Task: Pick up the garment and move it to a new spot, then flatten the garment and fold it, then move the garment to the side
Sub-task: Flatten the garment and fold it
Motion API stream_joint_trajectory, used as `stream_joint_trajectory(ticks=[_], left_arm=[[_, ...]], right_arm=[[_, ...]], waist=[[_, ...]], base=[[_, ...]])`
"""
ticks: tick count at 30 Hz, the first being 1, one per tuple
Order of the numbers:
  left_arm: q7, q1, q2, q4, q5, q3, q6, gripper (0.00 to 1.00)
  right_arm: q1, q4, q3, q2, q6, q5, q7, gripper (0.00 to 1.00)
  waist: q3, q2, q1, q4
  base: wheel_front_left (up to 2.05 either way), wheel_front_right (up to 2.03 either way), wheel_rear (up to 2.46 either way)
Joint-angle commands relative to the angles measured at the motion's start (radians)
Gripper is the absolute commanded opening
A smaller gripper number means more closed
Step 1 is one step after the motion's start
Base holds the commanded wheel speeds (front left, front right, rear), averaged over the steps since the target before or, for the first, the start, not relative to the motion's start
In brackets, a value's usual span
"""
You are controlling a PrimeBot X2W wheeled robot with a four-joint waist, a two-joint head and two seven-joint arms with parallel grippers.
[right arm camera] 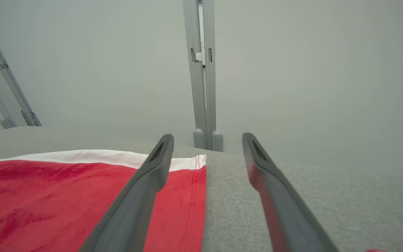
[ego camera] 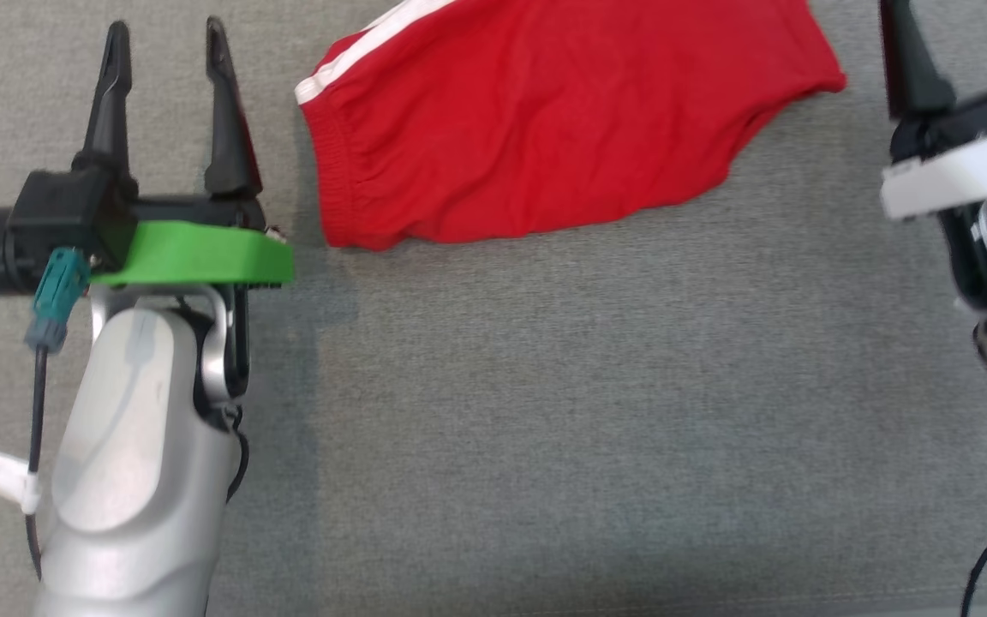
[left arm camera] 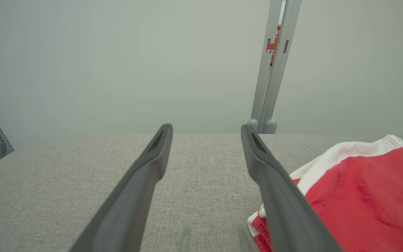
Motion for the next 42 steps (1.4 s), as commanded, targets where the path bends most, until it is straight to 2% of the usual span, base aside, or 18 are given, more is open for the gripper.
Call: stream_joint_trajectory(ticks=[1, 11, 19, 33, 42], left_arm=[[-0.004, 0.039, 0.012, -0.016, 0.012, 0.012, 0.009, 1.0], [-0.004, 0.21, 0.041, -0.072, 0.021, 0.066, 0.038, 1.0], [-0.001, 0.284, 0.042, -0.076, 0.008, 0.073, 0.052, 1.0], [0.003, 0.274, 0.042, -0.082, 0.006, 0.057, 0.056, 1.0], [0.003, 0.196, 0.011, -0.147, 0.037, -0.003, 0.053, 1.0]], right_arm=[[0.05, -0.025, -0.024, 0.021, -0.002, -0.013, -0.002, 1.0], [0.302, -0.148, -0.124, 0.117, -0.002, -0.071, -0.002, 1.0], [0.413, -0.193, -0.14, 0.135, -0.002, -0.096, -0.002, 1.0], [0.428, -0.223, -0.17, 0.127, -0.002, -0.099, 0.036, 1.0], [0.297, -0.19, -0.13, 0.056, -0.002, -0.065, 0.082, 1.0]], waist=[[-0.047, 0.0, 0.0, -0.05], [-0.122, 0.0, 0.0, -0.114], [-0.148, 0.0, 0.0, -0.129], [-0.131, 0.0, 0.0, -0.113], [-0.017, 0.0, 0.0, -0.024]], base=[[0.0, 0.0, 0.0], [0.0, 0.0, 0.0], [0.0, 0.0, 0.0], [0.0, 0.0, 0.0], [0.0, 0.0, 0.0]])
